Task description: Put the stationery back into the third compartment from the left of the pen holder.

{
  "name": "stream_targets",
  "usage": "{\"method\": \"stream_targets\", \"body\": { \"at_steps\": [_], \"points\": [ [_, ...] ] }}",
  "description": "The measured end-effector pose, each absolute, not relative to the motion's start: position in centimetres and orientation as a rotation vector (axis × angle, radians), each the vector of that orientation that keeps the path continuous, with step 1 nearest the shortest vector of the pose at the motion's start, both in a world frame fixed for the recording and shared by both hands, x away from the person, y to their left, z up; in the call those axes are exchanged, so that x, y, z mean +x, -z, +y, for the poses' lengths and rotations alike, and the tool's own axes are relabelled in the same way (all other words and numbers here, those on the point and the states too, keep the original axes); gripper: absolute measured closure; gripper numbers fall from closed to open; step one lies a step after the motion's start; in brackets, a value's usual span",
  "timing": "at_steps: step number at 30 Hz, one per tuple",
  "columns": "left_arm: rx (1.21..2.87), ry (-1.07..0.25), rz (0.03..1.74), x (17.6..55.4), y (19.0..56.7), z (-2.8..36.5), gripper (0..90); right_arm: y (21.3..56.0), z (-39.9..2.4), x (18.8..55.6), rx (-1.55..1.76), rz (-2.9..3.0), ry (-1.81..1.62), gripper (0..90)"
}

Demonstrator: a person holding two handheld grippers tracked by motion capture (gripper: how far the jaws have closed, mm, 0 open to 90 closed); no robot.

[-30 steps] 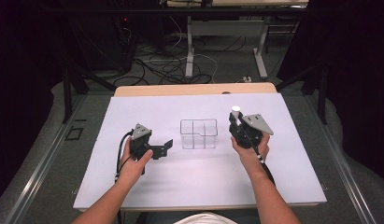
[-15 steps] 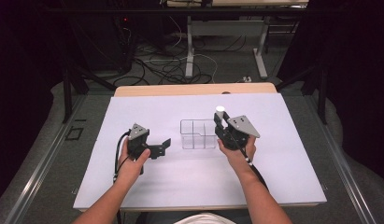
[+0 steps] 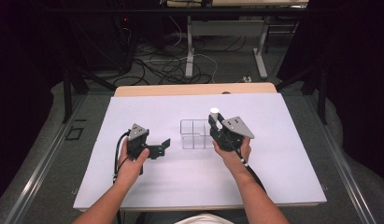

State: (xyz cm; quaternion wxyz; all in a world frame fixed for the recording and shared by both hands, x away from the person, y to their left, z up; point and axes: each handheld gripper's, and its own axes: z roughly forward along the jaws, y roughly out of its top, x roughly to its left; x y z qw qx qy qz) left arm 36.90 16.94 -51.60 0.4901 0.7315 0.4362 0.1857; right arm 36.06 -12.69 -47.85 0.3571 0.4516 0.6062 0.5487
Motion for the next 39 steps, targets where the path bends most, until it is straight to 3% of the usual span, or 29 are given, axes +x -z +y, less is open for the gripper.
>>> {"method": "stream_targets", "body": {
  "at_steps": [39],
  "points": [
    [1.784, -0.445, 1.059, 36.8, 51.7, 16.9, 0.3, 51.0, -11.6, 38.4, 1.229, 1.687, -1.309, 67.5]
  ]
}}
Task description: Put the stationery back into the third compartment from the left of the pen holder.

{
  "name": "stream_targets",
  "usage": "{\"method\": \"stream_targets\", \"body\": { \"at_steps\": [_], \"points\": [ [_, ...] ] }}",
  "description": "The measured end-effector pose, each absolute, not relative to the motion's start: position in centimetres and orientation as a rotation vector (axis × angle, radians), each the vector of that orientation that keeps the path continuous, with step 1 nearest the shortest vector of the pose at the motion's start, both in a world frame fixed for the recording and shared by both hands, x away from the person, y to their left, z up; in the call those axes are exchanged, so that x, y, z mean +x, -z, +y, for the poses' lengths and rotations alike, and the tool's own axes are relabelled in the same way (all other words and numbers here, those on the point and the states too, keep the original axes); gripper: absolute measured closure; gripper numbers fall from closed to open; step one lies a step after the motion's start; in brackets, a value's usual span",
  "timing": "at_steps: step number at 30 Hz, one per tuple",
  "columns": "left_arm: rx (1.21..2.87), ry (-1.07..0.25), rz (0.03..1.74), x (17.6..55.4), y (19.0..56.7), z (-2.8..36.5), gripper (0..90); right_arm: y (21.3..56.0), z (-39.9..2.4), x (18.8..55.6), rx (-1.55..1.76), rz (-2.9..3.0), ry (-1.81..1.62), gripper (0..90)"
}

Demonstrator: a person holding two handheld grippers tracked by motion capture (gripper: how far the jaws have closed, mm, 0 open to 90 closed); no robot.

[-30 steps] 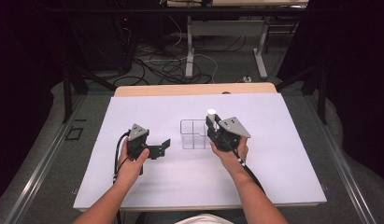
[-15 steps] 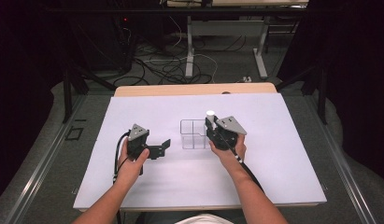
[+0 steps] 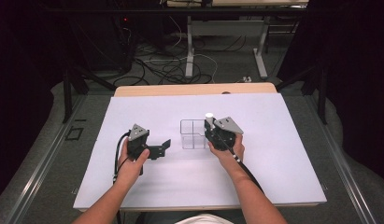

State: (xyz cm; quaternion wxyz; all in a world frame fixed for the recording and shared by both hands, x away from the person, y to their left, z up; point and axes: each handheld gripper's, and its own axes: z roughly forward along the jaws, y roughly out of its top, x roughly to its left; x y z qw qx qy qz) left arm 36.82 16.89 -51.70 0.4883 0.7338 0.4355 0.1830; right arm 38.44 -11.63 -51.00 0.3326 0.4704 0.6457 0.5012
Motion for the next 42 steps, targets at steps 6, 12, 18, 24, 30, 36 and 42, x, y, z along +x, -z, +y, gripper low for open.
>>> {"method": "stream_targets", "body": {
  "at_steps": [6, 12, 18, 24, 30, 36, 42],
  "points": [
    [1.784, -0.445, 1.058, 36.8, 51.7, 16.9, 0.3, 51.5, -11.7, 38.6, 1.244, 1.706, -1.287, 67.5],
    [1.782, -0.441, 1.061, 36.8, 51.8, 16.8, 0.3, 51.9, -11.7, 38.6, 1.256, 1.713, -1.282, 67.4],
    [1.781, -0.441, 1.058, 36.8, 51.8, 16.8, 0.3, 51.9, -11.8, 38.5, 1.250, 1.724, -1.272, 67.3],
    [1.788, -0.446, 1.055, 36.9, 51.8, 16.8, 0.3, 51.8, -11.7, 38.2, 1.230, 1.723, -1.279, 60.9],
    [1.786, -0.444, 1.060, 36.9, 51.8, 16.8, 0.3, 50.8, -11.5, 37.6, 1.137, 1.736, -1.298, 42.3],
    [1.789, -0.450, 1.058, 36.9, 51.8, 16.9, 0.3, 49.4, -10.9, 37.6, 1.061, 1.790, -1.305, 26.3],
    [1.778, -0.455, 1.061, 37.0, 51.7, 17.2, 0.3, 48.0, -10.7, 38.0, 1.060, 1.892, -1.264, 15.8]
  ]
}}
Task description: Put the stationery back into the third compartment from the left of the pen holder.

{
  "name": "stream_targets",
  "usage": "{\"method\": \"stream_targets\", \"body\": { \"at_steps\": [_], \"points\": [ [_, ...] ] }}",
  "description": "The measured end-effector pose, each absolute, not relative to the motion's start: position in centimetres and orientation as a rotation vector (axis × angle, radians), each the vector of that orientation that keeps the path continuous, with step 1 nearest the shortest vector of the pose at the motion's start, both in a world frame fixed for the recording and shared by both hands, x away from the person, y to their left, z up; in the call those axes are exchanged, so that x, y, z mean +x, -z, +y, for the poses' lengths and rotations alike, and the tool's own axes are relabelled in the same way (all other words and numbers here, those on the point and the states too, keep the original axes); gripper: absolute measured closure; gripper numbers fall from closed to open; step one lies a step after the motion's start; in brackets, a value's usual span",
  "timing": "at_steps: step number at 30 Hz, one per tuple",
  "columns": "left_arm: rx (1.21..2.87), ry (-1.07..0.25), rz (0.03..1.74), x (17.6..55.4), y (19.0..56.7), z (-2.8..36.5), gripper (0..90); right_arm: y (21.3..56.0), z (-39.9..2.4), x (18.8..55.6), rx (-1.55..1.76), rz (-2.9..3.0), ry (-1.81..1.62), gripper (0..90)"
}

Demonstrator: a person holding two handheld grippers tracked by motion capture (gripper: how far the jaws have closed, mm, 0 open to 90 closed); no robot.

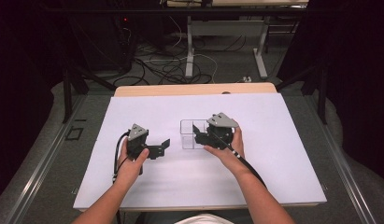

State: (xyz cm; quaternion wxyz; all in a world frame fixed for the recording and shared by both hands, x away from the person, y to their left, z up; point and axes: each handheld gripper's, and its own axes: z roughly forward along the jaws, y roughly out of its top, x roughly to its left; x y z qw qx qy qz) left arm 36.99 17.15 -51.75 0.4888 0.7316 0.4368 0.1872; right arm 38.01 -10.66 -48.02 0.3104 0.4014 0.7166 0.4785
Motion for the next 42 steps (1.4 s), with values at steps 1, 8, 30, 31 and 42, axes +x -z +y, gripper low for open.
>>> {"method": "stream_targets", "body": {
  "at_steps": [1, 8, 30, 31, 42],
  "points": [
    [1.777, -0.455, 1.062, 37.0, 51.7, 17.2, 0.3, 47.8, -10.7, 38.1, 1.058, 1.910, -1.266, 15.3],
    [1.780, -0.458, 1.075, 37.0, 51.8, 17.3, 0.3, 46.9, -11.7, 37.9, 1.121, 2.010, -1.273, 12.6],
    [1.762, -0.485, 1.126, 37.0, 52.0, 18.3, 0.3, 48.6, -20.6, 37.8, 1.328, 2.033, -1.116, 0.0],
    [1.763, -0.485, 1.128, 37.1, 52.0, 18.3, 0.3, 48.8, -21.0, 37.7, 1.348, 2.026, -1.107, 0.0],
    [1.761, -0.491, 1.146, 37.3, 52.1, 18.7, 0.3, 50.8, -25.1, 37.1, 1.459, 2.004, -1.054, 0.0]
  ]
}}
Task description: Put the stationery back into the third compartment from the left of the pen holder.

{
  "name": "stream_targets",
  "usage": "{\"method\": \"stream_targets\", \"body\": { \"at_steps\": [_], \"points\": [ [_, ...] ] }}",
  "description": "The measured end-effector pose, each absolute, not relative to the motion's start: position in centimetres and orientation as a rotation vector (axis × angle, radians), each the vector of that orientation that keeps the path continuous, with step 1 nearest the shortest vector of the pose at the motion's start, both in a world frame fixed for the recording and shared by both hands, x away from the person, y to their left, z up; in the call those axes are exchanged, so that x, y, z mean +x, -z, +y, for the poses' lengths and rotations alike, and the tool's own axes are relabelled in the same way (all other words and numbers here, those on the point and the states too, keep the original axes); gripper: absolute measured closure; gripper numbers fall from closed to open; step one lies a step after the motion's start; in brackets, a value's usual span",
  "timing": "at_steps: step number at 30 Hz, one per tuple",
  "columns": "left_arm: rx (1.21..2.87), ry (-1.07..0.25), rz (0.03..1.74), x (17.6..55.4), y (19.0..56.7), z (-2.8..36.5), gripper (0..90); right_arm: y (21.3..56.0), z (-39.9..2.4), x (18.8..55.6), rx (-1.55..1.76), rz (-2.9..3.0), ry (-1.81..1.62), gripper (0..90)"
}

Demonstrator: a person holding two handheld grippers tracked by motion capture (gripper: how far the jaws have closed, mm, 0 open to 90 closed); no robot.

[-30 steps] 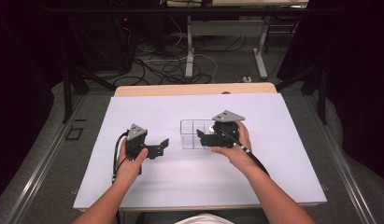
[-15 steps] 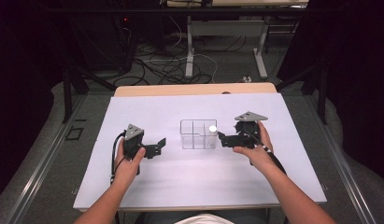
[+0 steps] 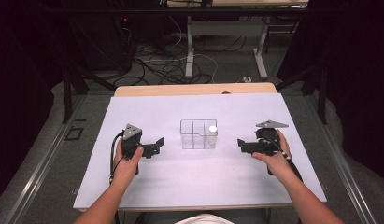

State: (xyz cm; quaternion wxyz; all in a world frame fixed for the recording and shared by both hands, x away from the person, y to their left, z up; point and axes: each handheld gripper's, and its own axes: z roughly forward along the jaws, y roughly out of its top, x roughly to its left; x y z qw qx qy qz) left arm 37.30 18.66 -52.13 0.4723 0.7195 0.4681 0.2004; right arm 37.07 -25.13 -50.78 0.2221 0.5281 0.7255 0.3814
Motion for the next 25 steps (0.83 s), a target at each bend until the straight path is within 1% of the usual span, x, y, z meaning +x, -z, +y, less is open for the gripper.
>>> {"method": "stream_targets", "body": {
  "at_steps": [9, 17, 25],
  "points": [
    [1.759, -0.489, 1.146, 37.2, 52.1, 18.5, 0.3, 52.5, -27.4, 37.2, 1.577, 1.930, -1.077, 0.0],
    [1.766, -0.490, 1.143, 37.3, 52.1, 18.5, 0.3, 53.4, -29.4, 37.3, 1.656, 1.859, -1.055, 0.9],
    [1.767, -0.498, 1.146, 37.3, 52.1, 18.5, 0.3, 54.1, -30.5, 37.3, 1.708, 1.827, -1.015, 1.0]
  ]
}}
